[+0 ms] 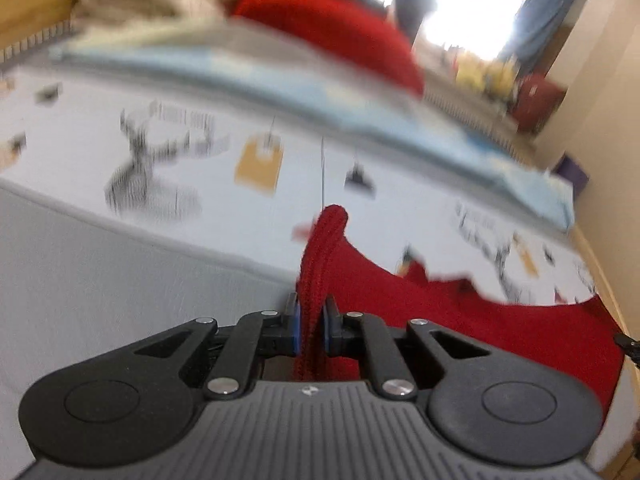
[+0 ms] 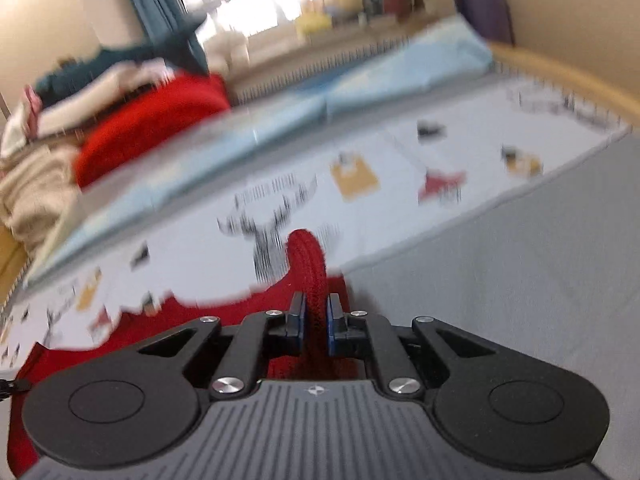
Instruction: Fold small clothes
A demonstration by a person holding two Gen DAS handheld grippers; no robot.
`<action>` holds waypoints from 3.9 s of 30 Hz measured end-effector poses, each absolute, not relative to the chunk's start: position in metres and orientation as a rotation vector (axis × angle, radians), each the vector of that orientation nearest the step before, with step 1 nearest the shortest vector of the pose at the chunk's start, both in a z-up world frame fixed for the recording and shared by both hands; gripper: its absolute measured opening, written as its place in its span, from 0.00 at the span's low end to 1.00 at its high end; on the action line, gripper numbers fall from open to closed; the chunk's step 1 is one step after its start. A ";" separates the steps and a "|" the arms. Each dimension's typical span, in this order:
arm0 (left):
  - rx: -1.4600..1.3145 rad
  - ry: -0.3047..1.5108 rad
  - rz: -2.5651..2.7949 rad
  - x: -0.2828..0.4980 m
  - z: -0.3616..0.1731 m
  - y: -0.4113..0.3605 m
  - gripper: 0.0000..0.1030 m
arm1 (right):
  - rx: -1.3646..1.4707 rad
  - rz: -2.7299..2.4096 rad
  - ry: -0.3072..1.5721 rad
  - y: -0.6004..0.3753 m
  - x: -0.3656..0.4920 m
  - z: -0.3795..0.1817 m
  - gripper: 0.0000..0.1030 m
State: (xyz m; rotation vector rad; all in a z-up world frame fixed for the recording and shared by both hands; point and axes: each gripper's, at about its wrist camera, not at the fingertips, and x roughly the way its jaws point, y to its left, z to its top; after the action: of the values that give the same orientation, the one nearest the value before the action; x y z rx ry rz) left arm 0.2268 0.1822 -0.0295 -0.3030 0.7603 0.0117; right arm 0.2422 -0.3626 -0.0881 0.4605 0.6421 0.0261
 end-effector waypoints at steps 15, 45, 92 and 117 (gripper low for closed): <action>-0.293 1.204 -0.050 0.232 -0.075 0.178 0.52 | 0.476 -0.018 1.040 -0.349 0.268 -0.151 0.32; -0.122 1.177 -0.068 0.171 -0.042 0.163 0.27 | 0.289 -0.021 1.099 -0.341 0.198 -0.109 0.21; -0.044 1.041 -0.045 0.160 -0.017 0.155 0.51 | 0.029 0.009 1.139 -0.267 0.191 -0.095 0.48; -0.202 0.697 0.327 0.088 0.065 0.253 0.63 | -0.176 0.648 0.814 0.038 0.117 -0.050 0.44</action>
State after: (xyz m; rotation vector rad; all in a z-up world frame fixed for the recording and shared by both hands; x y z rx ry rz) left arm 0.0876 0.2528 0.0646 -0.2024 0.6969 0.3265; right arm 0.1171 0.0380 -0.0496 -0.1764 0.8137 0.6479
